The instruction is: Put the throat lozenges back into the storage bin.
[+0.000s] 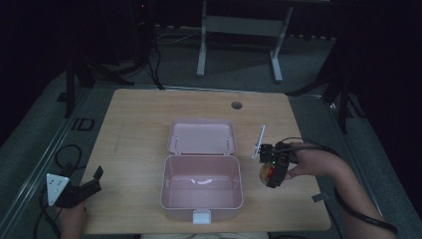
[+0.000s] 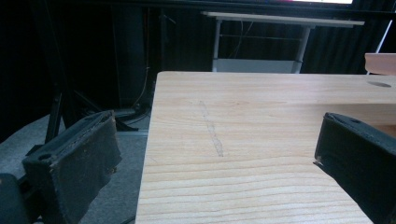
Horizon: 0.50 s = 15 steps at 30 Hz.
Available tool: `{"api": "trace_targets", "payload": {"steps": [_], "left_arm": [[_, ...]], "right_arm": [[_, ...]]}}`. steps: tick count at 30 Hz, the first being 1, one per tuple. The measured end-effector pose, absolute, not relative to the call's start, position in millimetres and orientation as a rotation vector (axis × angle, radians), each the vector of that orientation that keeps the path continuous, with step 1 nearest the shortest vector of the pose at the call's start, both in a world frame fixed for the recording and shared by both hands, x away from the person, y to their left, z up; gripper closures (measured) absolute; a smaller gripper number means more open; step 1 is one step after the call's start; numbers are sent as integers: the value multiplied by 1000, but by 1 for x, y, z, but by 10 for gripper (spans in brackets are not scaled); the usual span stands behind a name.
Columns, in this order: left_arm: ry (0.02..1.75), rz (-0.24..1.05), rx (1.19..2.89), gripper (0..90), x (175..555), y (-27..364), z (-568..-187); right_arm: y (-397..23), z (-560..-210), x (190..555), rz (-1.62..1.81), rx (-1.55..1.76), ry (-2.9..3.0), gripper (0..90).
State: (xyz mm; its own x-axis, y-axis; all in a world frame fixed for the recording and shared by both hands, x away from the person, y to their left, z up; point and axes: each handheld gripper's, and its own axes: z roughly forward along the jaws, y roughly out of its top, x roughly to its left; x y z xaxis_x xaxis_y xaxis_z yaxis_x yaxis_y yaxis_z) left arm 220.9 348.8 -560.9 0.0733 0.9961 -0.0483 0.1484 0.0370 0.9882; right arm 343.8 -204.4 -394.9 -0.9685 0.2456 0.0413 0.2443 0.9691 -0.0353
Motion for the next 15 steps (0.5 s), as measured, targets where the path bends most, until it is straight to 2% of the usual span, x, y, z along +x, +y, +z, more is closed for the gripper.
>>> {"api": "trace_targets", "payload": {"steps": [7,15], "left_arm": [[1278,1048,1317,4,221,349,-561],[1279,1049,1318,4,221,349,-561]], "right_arm": [[-198,-353,343,-2,-374,-3125,204],[-179,-345,339,-23,-301,-3128,204]]}}
